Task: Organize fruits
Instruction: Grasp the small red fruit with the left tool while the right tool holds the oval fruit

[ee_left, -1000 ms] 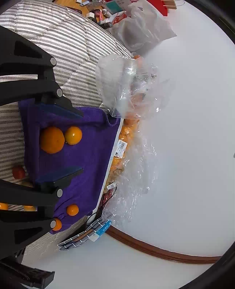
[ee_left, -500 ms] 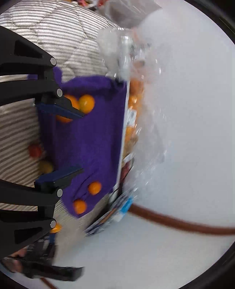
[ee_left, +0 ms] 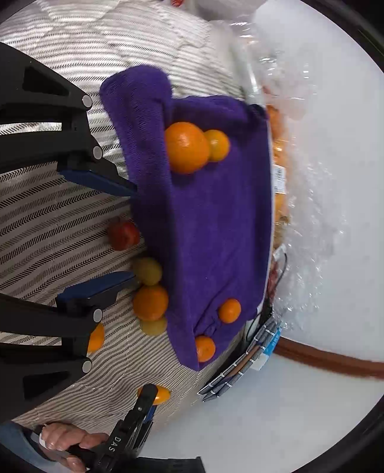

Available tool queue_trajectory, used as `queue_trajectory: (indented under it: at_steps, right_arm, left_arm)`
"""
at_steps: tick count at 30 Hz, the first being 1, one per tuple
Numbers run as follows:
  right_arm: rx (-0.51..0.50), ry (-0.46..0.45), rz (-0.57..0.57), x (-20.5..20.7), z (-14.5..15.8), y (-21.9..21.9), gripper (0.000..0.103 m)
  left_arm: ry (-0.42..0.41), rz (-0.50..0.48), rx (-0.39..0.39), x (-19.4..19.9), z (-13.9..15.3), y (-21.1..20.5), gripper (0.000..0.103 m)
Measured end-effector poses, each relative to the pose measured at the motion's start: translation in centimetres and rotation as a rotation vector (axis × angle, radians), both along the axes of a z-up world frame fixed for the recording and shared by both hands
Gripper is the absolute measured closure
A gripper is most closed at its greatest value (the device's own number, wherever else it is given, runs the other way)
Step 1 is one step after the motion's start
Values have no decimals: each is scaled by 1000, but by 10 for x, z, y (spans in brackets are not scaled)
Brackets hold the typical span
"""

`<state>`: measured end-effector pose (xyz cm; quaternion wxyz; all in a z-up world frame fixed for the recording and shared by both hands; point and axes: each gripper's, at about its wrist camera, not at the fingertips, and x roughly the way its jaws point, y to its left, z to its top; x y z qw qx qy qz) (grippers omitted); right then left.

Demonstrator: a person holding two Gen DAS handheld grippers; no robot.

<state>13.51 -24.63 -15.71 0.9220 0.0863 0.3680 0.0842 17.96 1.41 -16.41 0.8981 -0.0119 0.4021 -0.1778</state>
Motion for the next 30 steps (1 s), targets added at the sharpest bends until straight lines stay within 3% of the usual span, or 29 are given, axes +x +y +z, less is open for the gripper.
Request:
queue_trajectory:
  at_steps: [6,13,19,26,30]
  right_arm:
    - [16,-5,26,0,0,1,70]
    - [38,-4,40,0,-1,0,71]
    - [38,2,45,2,-1,1,70]
    - [38,-7,29,0,-1,-1,70]
    - [32,-6,22,0,0,-2,71]
  left_arm:
    - [28,-5,23,5,-7,-7,59]
    - [37,15,43,8,-9,-10,78]
    - [26,25,-25,6,-5,-1,78]
    - [-71,10,-87,-9,13,3,80]
    - [-52,31,-96,-5,12,10,80]
